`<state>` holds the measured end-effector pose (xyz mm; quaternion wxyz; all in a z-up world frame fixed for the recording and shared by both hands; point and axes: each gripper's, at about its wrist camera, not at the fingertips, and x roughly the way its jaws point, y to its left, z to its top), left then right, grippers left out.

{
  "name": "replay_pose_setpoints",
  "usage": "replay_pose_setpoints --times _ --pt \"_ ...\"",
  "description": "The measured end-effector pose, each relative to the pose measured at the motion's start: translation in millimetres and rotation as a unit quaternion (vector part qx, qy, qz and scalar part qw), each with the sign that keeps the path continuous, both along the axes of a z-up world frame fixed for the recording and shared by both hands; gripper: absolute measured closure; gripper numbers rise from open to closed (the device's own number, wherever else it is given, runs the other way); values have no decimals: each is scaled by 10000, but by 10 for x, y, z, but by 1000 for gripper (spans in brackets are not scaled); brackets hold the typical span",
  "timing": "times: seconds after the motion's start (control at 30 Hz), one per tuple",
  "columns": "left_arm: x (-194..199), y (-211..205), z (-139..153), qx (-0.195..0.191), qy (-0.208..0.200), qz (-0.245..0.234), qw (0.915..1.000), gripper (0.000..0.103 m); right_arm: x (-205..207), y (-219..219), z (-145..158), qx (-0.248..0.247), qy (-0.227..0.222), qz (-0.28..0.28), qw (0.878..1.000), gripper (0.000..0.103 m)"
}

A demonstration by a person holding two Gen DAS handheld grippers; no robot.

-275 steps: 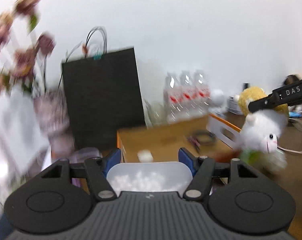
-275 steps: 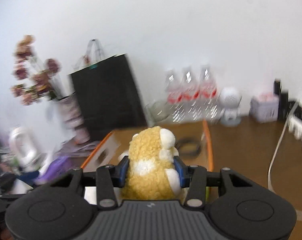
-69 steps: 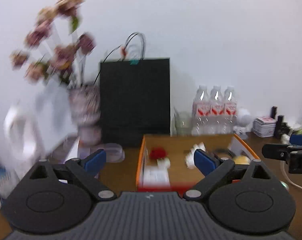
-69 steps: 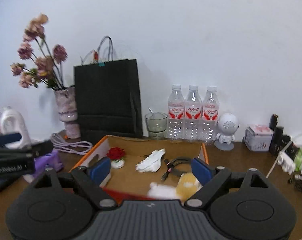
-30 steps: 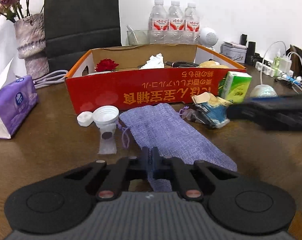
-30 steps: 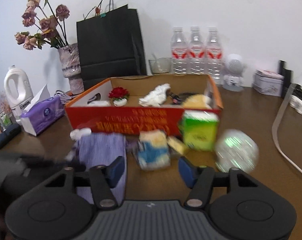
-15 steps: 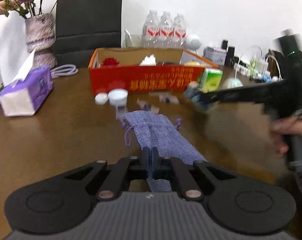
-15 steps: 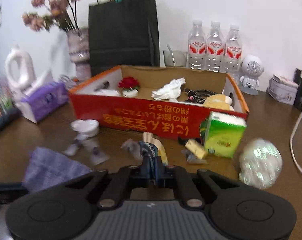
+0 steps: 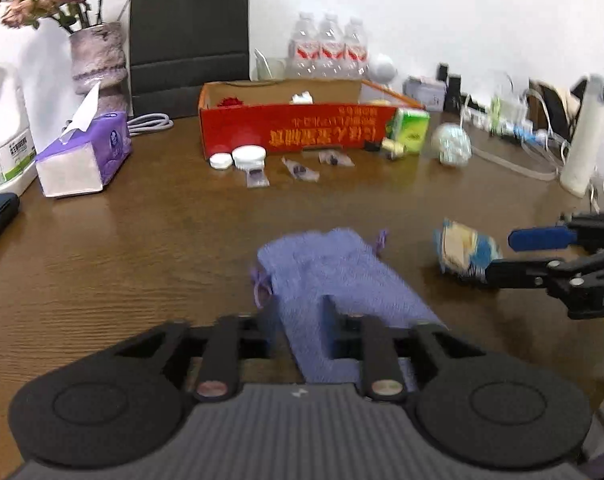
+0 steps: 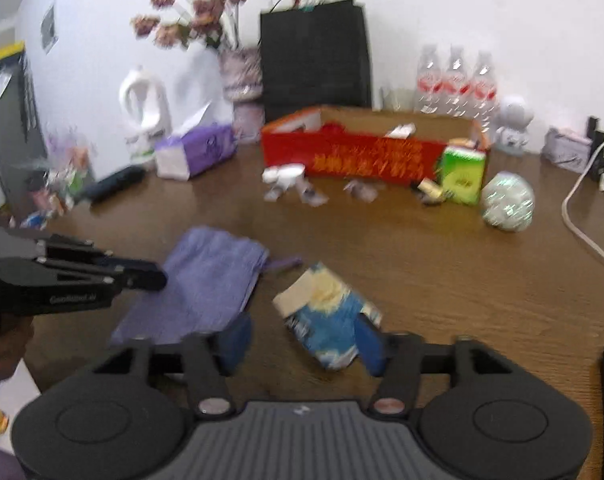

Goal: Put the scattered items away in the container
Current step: 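Grasp the purple pouch with the left tool while the right tool grasps the snack packet, then carry the purple pouch and snack packet into the box and open both tools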

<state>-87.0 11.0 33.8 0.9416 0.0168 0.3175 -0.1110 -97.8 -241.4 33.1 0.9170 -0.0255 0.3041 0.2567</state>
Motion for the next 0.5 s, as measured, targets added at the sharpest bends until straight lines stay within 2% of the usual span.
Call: replay_pose_setpoints --times 0.03,0.1,0.23,0.27,0.3,0.37,0.4,0.43,0.5 --pt "29 -20 3 -48 -52 43 10000 48 32 -19 3 9 -24 -76 10000 43" --pt "146 -81 -12 -44 -14 172 9998 41 134 -51 -17 11 -66 -149 9999 44" --pt "364 -184 -119 16 318 383 9988 37 395 15 -104 -267 17 23 9996 48" --pt "377 -203 -146 24 316 380 9988 37 455 58 -149 -402 93 58 9991 51" --pt "373 -233 -163 103 271 386 9988 38 488 80 -175 -437 142 100 9989 64" --pt "338 -283 -184 229 158 322 9991 49 499 93 -191 -301 249 131 9992 75" --pt "312 -296 -188 217 106 287 9993 59 484 114 -194 -302 251 123 9992 84" --pt "283 -308 -188 211 69 292 9993 74 460 133 -199 -299 223 139 9992 86" --pt "227 -342 -188 173 29 318 9993 89 408 144 -214 -240 180 11 9995 87"
